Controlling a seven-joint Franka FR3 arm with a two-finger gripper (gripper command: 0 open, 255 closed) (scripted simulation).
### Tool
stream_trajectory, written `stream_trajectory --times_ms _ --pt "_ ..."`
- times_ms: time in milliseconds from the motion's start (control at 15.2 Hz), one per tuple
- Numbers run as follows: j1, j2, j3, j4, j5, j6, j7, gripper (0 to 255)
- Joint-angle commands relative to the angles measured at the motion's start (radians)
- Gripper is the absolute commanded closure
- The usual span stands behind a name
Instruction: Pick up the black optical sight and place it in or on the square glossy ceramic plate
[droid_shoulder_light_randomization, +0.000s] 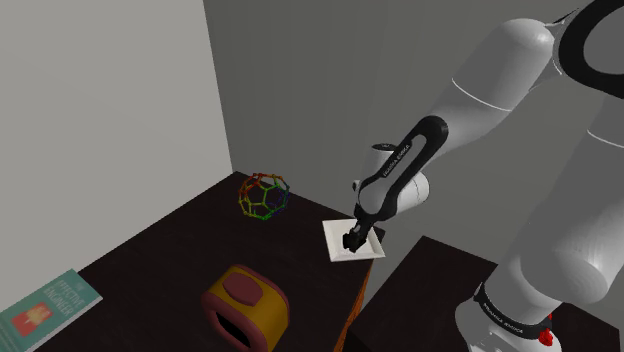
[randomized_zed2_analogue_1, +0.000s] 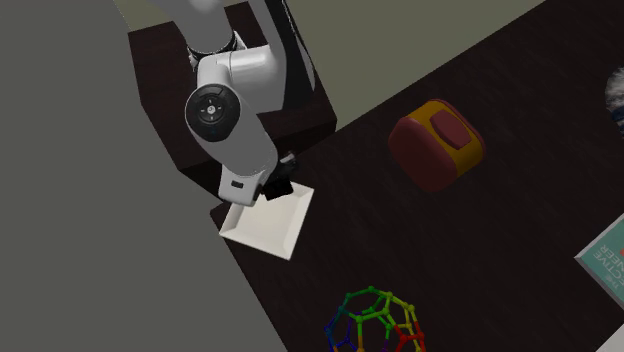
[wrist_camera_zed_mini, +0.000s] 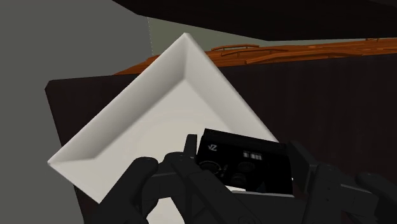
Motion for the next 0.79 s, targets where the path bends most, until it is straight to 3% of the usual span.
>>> stream_trajectory --times_ms 0,528,726 --pt "0.000 -0.041 -0.006 -0.005 -0.022 -0.036 0.018 255" --pt "-0.012 -0.182 -0.009 -0.009 -0.078 -0.173 0.069 255" --pt "-0.053 -0.110 -0.052 0.074 -0.105 -0.190 0.011 255"
